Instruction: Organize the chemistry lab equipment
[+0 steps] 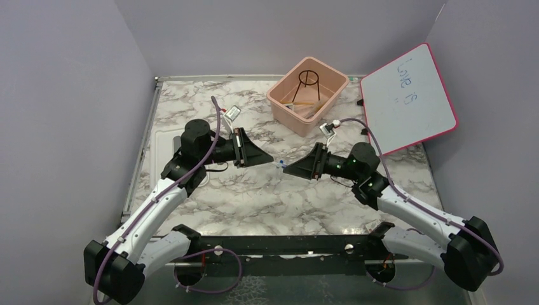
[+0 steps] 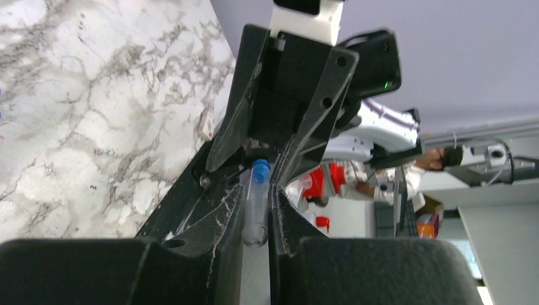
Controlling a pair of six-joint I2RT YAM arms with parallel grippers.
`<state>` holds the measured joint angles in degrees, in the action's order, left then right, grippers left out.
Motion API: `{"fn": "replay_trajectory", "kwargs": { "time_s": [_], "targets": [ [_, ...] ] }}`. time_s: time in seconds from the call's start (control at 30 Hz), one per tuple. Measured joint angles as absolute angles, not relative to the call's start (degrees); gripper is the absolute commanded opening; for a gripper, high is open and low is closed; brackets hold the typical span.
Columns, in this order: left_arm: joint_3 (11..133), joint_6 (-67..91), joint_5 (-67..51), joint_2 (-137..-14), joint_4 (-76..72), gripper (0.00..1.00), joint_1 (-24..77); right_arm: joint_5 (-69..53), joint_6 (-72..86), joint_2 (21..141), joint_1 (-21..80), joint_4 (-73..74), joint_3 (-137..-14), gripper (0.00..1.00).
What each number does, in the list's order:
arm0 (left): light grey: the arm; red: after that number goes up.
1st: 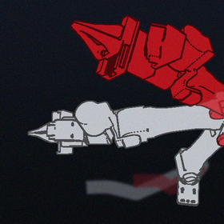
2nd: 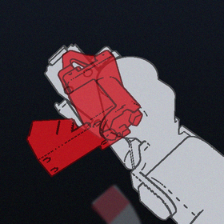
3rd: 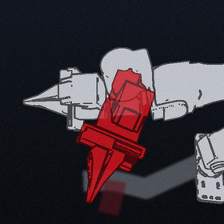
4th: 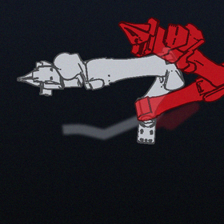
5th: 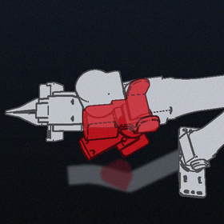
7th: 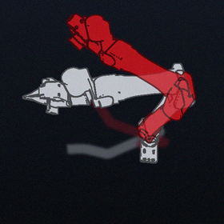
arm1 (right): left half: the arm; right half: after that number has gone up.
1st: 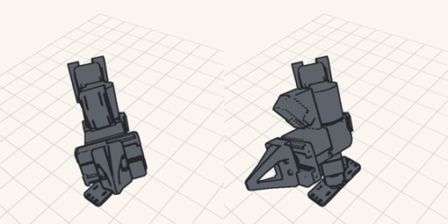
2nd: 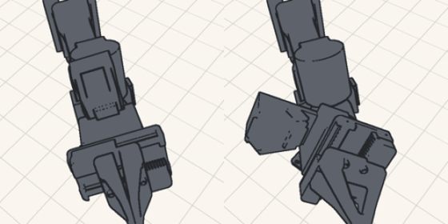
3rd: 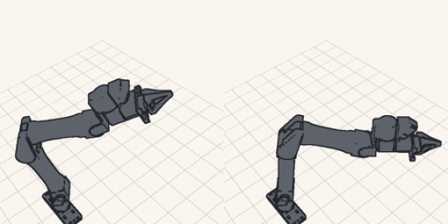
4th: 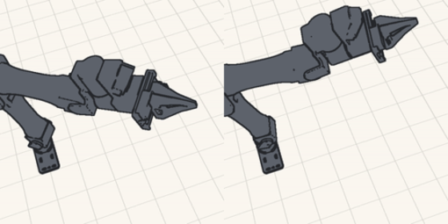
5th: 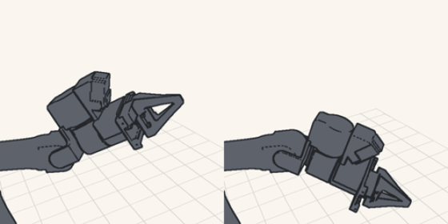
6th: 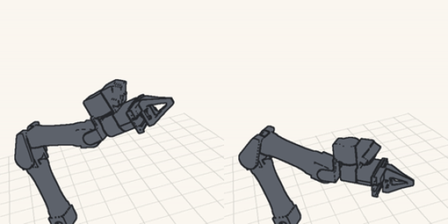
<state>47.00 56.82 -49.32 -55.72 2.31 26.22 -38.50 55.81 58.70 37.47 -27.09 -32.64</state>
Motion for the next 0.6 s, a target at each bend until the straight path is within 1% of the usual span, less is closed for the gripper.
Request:
{"fn": "replay_trajectory", "kwargs": {
  "time_s": [0.17,0.33,0.43,0.5,0.6],
  "targets": [
    [46.37,60.38,-43.33,-55.51,-1.37,0.1,26.22,-31.27,66.32,58.46,37.47,-34.54,-28.1,0.55],
    [45.28,64.14,-37.69,-55.51,-5.98,0.1,26.22,-26.89,74.43,60.31,37.5,-40.23,-28.03,0.56],
    [43.62,66.39,-35.03,-55.48,-7.94,0.1,26.22,-24.53,78.22,61.52,37.5,-42.59,-28.03,0.6],
    [42.54,67.66,-33.63,-55.51,-8.69,0.1,26.22,-23.31,80.4,62.67,37.5,-43.24,-28.23,0.62],
    [41.41,69.45,-32.38,-55.51,-9.82,0.1,26.22,-22.35,82.98,64.93,37.5,-43.22,-29.36,0.6]
  ]
}}
